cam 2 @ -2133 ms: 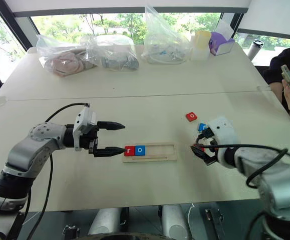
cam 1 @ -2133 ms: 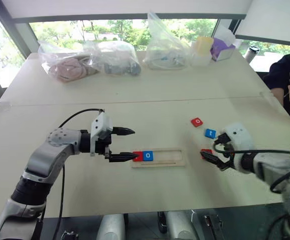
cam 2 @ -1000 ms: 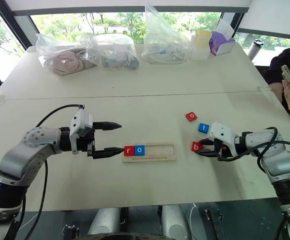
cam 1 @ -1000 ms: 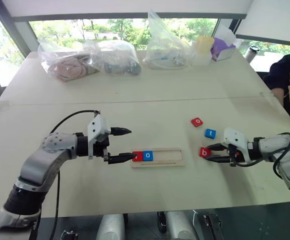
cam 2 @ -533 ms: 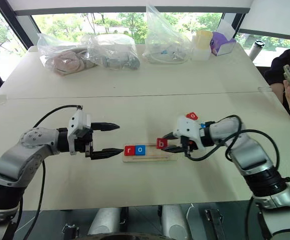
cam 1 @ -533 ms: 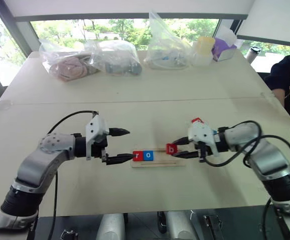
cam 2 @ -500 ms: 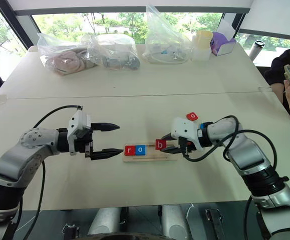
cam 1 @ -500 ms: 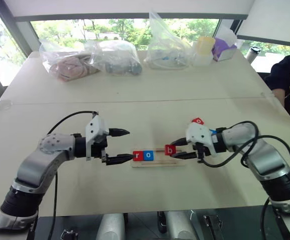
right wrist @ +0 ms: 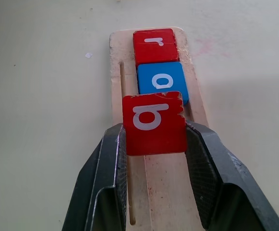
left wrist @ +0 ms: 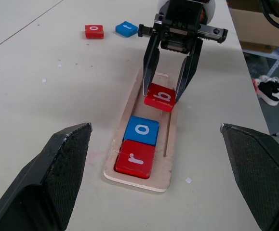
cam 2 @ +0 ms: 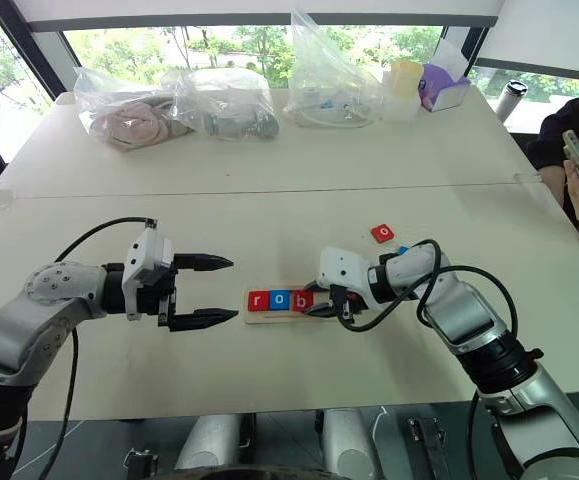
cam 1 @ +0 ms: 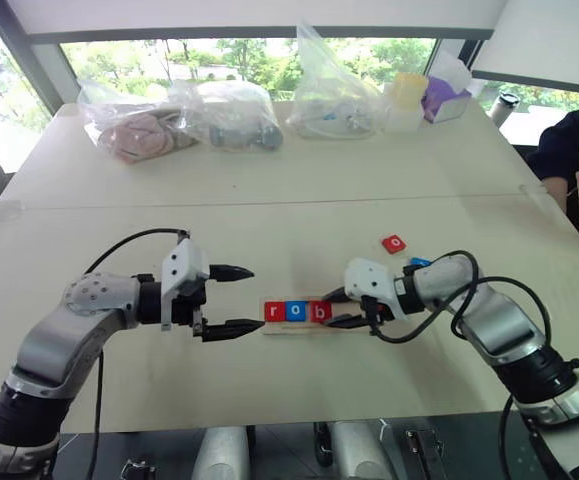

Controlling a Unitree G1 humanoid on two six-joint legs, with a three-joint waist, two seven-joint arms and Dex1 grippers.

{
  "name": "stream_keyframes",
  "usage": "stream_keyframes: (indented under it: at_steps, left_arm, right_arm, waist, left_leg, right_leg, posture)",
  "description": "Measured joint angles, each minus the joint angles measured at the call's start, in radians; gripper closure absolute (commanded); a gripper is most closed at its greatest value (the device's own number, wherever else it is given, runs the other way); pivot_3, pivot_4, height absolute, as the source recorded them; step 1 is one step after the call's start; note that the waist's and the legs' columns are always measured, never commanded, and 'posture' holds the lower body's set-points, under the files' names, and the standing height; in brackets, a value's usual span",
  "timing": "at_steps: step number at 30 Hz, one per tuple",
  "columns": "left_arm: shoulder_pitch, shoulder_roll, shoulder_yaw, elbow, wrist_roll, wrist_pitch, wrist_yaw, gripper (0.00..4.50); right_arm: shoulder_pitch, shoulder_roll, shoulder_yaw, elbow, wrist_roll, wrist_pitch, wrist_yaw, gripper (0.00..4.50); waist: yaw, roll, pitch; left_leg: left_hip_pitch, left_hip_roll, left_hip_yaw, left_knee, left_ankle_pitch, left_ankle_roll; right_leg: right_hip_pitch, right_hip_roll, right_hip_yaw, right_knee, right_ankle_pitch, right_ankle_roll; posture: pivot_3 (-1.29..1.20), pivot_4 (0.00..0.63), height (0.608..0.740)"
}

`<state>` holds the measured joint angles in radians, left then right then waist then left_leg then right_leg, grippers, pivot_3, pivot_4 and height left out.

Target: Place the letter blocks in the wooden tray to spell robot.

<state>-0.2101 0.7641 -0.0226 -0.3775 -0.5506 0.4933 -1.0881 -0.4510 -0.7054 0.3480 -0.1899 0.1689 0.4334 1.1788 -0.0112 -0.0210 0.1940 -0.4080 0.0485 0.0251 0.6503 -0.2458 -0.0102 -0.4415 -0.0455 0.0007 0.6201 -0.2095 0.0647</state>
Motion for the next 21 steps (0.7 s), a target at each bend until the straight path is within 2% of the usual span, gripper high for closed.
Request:
stream_keyframes:
  at_steps: [21]
  left_arm:
    - [-0.008, -0.014, -0.002, 0.002, 0.02, -0.008, 0.01, 0.0]
  right_arm:
    - [-0.007, 0.025, 0.03, 0.027, -0.05, -0.04, -0.026, 3.38]
  waist:
    - [0.0, 0.0, 0.0]
  left_leg:
    - [0.0, 0.0, 0.0, 0.0, 0.0, 0.0]
  right_leg:
    - [0.0, 0.0, 0.0, 0.001, 0.0, 0.0]
  posture:
    - [0.0, 0.15, 0.74]
